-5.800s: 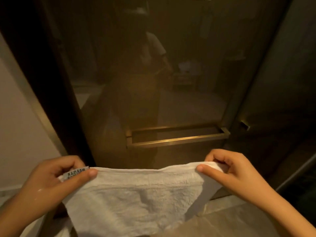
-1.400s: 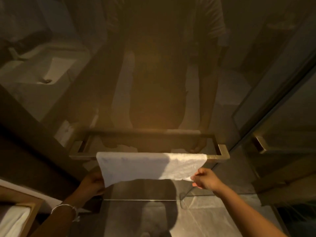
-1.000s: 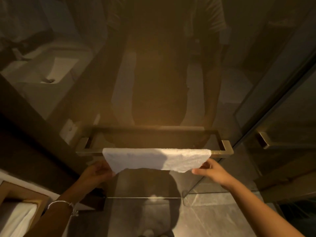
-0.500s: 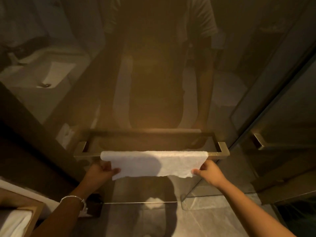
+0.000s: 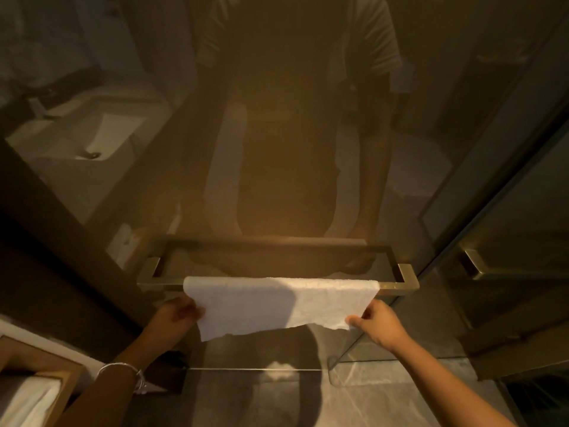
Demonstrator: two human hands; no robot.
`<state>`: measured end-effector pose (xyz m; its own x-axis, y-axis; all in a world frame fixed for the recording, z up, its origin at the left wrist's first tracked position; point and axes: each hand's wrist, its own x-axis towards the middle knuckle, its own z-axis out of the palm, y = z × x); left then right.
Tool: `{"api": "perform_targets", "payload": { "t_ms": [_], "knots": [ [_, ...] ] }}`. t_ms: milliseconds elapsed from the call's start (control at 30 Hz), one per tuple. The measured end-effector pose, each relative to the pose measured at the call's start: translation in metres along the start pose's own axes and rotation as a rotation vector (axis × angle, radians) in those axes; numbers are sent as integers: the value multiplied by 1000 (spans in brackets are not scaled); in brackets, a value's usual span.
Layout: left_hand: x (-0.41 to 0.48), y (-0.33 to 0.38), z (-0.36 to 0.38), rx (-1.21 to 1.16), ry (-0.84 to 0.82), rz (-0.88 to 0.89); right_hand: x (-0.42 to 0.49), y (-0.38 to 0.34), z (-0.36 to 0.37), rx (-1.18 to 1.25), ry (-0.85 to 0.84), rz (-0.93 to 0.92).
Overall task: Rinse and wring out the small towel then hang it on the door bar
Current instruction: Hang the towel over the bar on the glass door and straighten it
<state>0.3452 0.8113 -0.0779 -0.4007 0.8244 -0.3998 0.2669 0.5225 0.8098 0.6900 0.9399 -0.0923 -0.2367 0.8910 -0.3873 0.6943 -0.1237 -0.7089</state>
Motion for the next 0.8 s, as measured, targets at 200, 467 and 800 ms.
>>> {"api": "perform_targets", "payload": {
  "t_ms": [200,467,800],
  "knots": [
    [-7,-5,-1,2,-46,-8,-4,7,2,80,-76,-34],
    [-11,-17,13,-30,8,-12,-5,10,4,87,-161,-76],
    [-5,-12,18,50,26,11,2,12,9,-179,-101,-79]
  ]
}}
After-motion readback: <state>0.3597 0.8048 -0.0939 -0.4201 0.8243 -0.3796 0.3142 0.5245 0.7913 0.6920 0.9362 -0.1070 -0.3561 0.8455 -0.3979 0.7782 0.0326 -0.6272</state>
